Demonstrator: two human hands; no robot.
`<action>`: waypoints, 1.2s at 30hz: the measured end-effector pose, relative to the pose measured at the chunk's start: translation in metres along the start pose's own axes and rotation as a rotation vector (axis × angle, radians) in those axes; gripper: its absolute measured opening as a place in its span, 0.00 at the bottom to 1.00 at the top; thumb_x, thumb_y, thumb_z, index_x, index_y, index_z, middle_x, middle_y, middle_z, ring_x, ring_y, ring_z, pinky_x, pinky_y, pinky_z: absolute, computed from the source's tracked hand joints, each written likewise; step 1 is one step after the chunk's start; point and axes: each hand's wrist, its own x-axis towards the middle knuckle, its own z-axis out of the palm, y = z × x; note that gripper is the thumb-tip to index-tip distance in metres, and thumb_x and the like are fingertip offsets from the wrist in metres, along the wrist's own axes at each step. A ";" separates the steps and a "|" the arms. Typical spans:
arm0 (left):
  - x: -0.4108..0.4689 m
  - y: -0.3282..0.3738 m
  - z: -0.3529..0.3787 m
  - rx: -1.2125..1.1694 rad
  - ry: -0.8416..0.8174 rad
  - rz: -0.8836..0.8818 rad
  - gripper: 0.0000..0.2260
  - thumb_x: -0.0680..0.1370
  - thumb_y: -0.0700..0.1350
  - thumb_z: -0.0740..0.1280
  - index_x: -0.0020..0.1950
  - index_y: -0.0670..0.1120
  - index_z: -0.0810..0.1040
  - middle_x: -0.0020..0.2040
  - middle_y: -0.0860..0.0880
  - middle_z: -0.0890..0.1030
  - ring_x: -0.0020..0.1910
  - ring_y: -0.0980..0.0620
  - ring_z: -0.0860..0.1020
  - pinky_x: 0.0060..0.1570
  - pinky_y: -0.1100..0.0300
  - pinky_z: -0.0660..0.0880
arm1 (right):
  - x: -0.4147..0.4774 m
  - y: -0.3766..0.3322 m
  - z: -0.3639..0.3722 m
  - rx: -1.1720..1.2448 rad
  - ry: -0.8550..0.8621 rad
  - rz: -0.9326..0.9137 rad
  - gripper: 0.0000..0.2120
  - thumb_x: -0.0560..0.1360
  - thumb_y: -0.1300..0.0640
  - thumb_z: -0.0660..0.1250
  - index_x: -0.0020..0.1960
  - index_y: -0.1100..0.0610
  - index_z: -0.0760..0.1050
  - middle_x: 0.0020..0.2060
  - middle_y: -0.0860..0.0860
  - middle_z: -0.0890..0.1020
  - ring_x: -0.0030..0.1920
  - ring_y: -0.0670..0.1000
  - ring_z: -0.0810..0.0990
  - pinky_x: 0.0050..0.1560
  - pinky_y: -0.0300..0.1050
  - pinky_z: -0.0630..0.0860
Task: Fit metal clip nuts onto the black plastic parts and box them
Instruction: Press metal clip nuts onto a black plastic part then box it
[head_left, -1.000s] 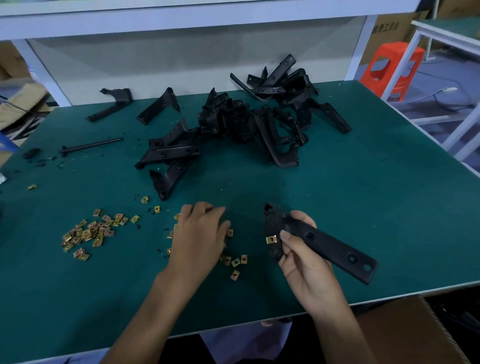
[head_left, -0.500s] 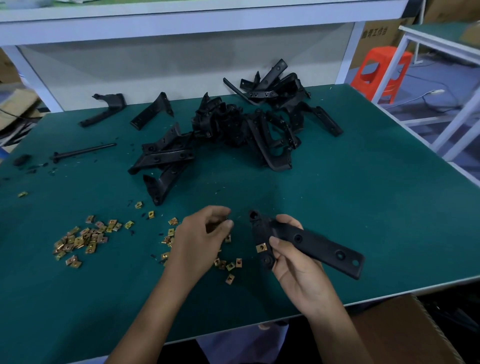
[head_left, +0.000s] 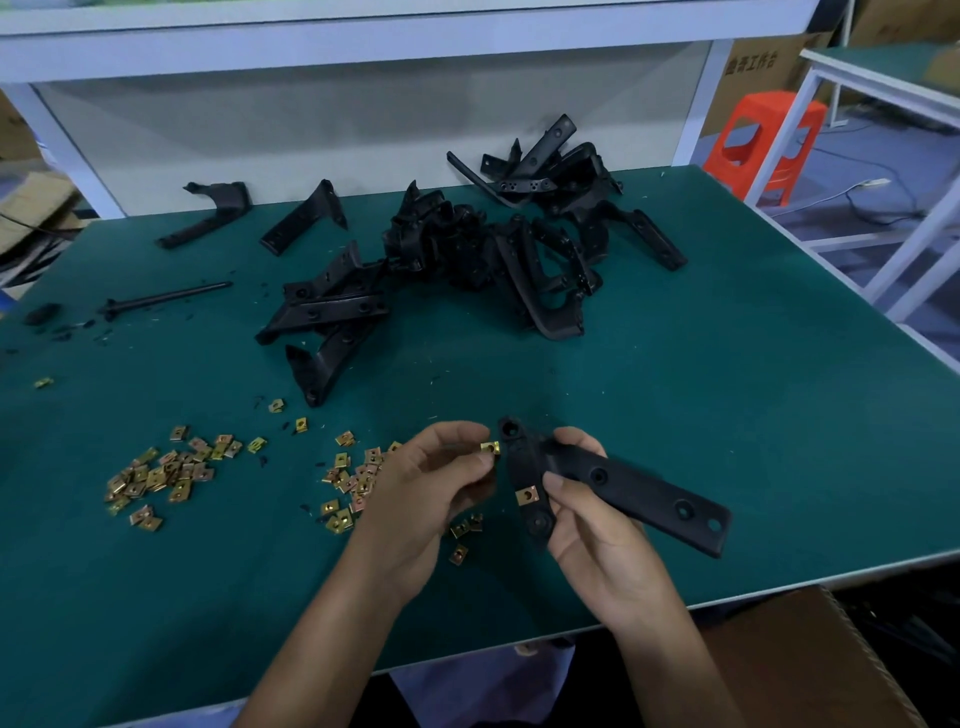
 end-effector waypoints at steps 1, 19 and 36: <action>0.000 0.000 0.000 -0.040 -0.009 -0.018 0.10 0.76 0.32 0.70 0.44 0.47 0.84 0.44 0.45 0.83 0.42 0.51 0.82 0.40 0.62 0.80 | 0.000 0.000 0.000 -0.002 -0.005 -0.002 0.20 0.69 0.63 0.74 0.59 0.50 0.78 0.56 0.55 0.83 0.54 0.52 0.84 0.51 0.45 0.81; 0.000 0.009 0.001 -0.053 -0.092 -0.173 0.20 0.64 0.39 0.75 0.55 0.43 0.83 0.36 0.50 0.80 0.27 0.58 0.75 0.27 0.67 0.71 | -0.001 0.000 0.003 -0.130 -0.057 0.010 0.19 0.71 0.68 0.70 0.57 0.50 0.76 0.58 0.58 0.82 0.53 0.55 0.83 0.47 0.48 0.82; -0.011 -0.029 0.033 0.566 -0.443 -0.026 0.14 0.79 0.39 0.64 0.50 0.55 0.85 0.45 0.50 0.88 0.36 0.58 0.84 0.32 0.70 0.76 | -0.155 -0.146 -0.108 0.164 0.647 -0.328 0.18 0.73 0.60 0.72 0.62 0.59 0.79 0.48 0.52 0.86 0.41 0.47 0.82 0.39 0.39 0.80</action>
